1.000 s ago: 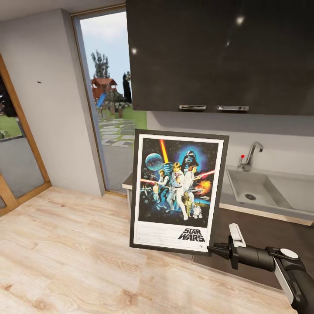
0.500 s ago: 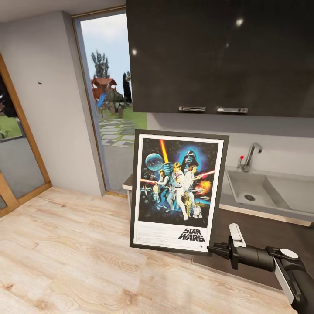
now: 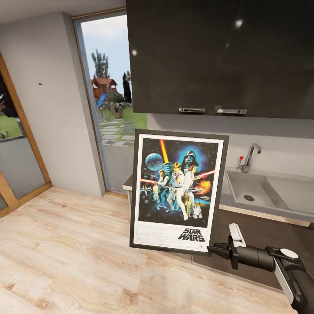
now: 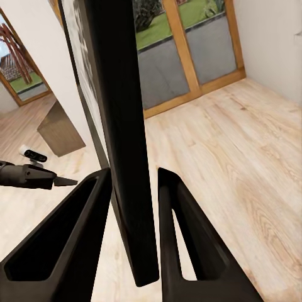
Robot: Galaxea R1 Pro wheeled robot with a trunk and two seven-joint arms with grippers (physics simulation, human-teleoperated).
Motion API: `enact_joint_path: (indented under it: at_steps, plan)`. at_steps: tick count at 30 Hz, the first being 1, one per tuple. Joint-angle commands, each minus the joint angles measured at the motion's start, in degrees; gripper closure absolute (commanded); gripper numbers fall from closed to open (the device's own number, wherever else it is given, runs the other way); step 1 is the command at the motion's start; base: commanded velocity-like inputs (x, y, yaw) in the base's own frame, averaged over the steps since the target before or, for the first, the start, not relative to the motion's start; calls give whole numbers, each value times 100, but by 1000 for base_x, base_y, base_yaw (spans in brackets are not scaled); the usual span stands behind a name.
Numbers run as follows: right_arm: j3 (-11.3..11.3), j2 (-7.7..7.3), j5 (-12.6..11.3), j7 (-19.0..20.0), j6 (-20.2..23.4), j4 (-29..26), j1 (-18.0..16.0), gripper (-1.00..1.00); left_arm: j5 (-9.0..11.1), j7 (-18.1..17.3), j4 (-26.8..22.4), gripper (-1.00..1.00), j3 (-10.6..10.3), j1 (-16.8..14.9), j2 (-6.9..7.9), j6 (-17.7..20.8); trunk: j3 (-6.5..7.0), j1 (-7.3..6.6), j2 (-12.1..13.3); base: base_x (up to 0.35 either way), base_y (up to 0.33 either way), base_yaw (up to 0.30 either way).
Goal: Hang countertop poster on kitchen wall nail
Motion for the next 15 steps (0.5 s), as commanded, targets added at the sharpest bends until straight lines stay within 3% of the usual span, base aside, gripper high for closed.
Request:
enact_joint_path:
  at_steps: [1,15]
  plan:
    - [-1,-1,-15,21,66,0,-5,100,31,-6,7,-100,-23,-5,3,-58,-14,4,-14,0,0,0]
    - [-1,-1,-15,21,66,0,-5,100,34,-6,6,-100,-23,-5,3,-58,-14,4,-14,0,0,0]
